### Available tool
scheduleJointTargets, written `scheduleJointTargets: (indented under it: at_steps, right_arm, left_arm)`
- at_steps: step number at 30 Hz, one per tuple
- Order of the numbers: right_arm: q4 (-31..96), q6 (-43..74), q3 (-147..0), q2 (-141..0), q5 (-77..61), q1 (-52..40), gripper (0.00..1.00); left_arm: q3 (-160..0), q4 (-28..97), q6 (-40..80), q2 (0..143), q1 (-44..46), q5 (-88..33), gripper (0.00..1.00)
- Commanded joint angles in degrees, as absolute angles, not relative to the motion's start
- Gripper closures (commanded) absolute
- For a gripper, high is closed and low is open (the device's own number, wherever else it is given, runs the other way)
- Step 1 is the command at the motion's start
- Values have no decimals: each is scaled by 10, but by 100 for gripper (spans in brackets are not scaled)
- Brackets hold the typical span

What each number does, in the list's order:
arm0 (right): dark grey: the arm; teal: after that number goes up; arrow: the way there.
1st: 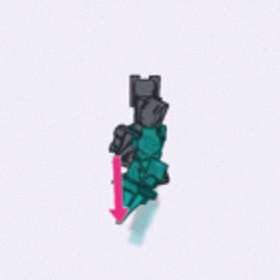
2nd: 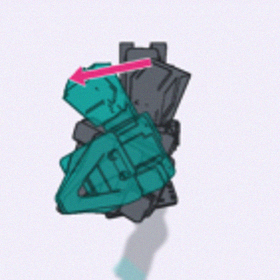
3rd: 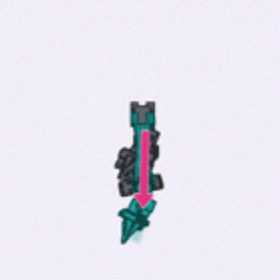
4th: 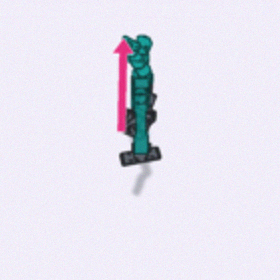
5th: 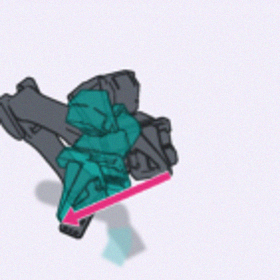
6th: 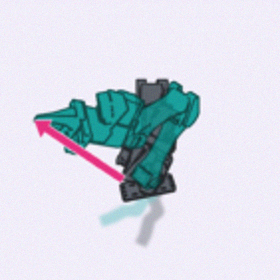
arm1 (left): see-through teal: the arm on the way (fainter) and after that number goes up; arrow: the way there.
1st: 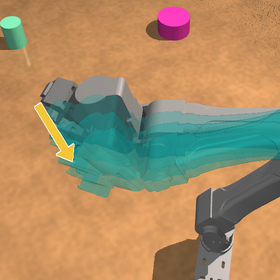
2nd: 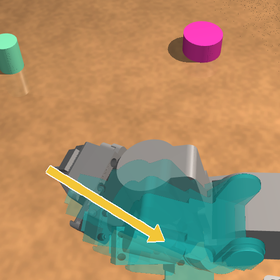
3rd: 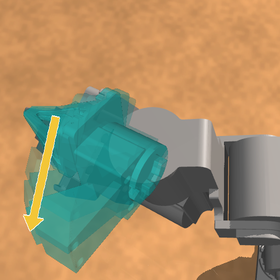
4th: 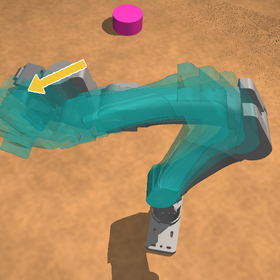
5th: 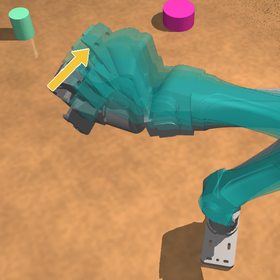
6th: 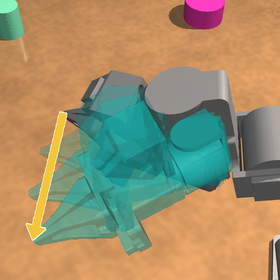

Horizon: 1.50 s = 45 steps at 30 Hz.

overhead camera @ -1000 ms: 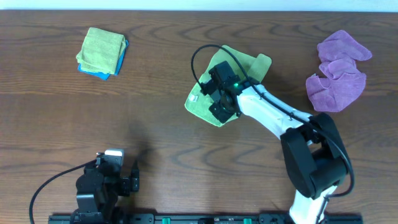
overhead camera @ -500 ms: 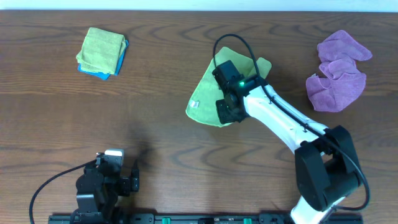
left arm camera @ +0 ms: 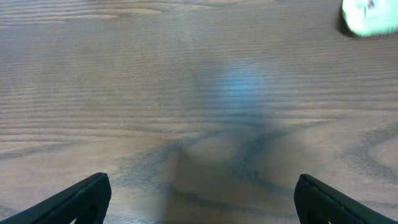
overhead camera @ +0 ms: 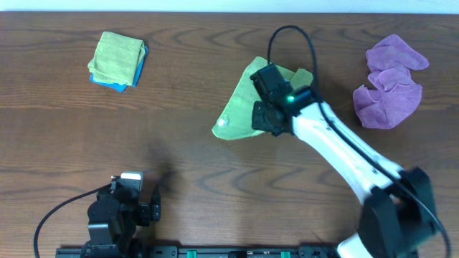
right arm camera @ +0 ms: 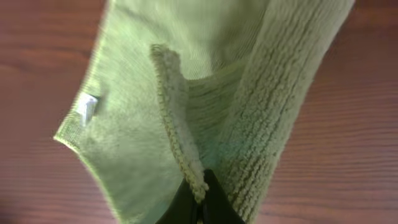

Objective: Fold the cloth
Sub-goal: 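Drag the green cloth corner down-right with the right gripper to flatten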

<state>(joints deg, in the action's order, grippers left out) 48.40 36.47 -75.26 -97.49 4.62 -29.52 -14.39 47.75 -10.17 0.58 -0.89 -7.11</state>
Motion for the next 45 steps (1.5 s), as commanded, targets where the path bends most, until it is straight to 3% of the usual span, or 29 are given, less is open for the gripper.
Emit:
scheduleJointTargets:
  at_steps: [1, 8, 16, 25, 27, 31, 35, 40, 45]
  right_arm:
    - [484, 383, -732, -939, 51, -279, 98]
    - [447, 441, -605, -888, 16, -262, 98]
    - [346, 585, -414, -801, 10, -260, 99]
    - [325, 714, -291, -713, 17, -232, 98]
    - [325, 710, -287, -708, 21, -231, 92]
    - [295, 592, -288, -696, 5, -231, 63]
    - [289, 544, -289, -671, -3, -231, 45]
    - [289, 493, -289, -635, -3, -231, 34]
    - [291, 470, -289, -637, -3, -231, 34]
  left_arm:
    - [-140, 510, -114, 2, -6, -69, 5]
    - [-140, 510, -114, 2, -6, -69, 5]
    - [-140, 510, -114, 2, -6, -69, 5]
    - [-140, 510, -114, 2, -6, -69, 5]
    - [-140, 510, -114, 2, -6, -69, 5]
    - [-140, 510, -114, 2, -6, -69, 5]
    - [-140, 510, -114, 2, -6, -69, 5]
    - [-140, 510, -114, 2, -6, -69, 5]
    - [-140, 510, -114, 2, -6, -69, 5]
